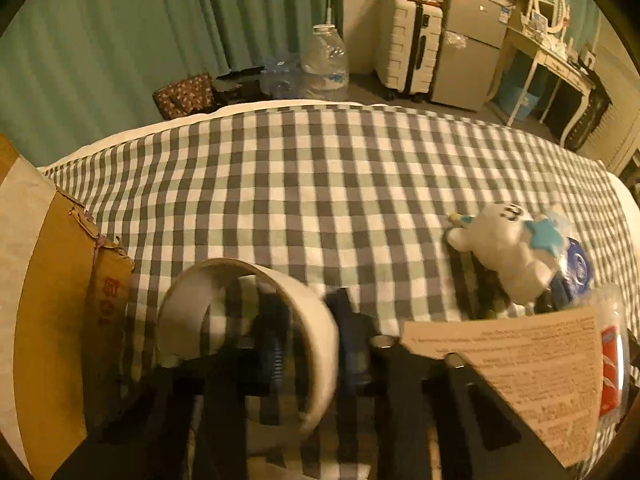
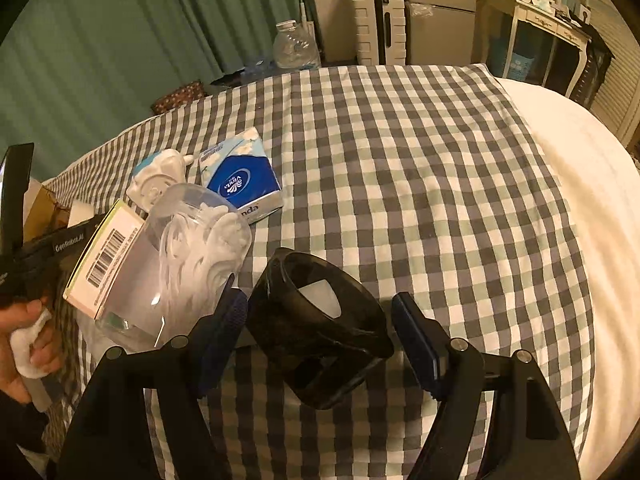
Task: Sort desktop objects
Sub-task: 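Grasp the black cup with the right tool while the left tool grasps the white tape roll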
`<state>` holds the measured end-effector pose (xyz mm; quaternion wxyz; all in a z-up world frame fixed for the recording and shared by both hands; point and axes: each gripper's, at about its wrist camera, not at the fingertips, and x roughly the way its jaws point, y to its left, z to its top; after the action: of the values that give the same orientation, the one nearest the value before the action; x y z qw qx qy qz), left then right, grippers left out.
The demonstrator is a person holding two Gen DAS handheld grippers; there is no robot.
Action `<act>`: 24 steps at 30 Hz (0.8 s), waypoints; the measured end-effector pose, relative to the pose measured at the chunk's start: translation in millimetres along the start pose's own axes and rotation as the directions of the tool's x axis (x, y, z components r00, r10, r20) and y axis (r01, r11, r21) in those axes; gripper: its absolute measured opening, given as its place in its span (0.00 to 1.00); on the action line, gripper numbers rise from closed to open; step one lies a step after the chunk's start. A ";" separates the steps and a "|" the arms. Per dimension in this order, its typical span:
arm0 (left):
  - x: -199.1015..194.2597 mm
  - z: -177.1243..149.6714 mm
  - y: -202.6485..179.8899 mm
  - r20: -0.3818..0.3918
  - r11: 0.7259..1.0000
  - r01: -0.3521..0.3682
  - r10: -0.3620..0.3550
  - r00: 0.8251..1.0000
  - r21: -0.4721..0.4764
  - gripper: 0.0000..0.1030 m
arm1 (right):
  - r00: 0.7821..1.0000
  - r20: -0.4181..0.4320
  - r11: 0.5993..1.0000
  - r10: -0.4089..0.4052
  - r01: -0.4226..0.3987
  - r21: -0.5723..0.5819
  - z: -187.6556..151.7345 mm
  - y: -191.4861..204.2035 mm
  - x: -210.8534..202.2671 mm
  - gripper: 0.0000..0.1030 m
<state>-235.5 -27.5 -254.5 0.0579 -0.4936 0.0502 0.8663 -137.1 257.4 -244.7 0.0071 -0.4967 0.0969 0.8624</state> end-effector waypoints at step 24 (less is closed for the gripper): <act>-115.5 11.7 -35.8 0.167 0.996 -0.008 -0.008 0.986 0.093 0.04 | 0.999 0.051 0.999 -0.014 0.012 0.037 -15.2 -4.4 -17.3 0.56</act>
<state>-181.6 3.7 -150.1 0.0851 -0.4161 0.0858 0.9013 -114.9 260.5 -237.9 0.0245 -0.4750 0.1093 0.8728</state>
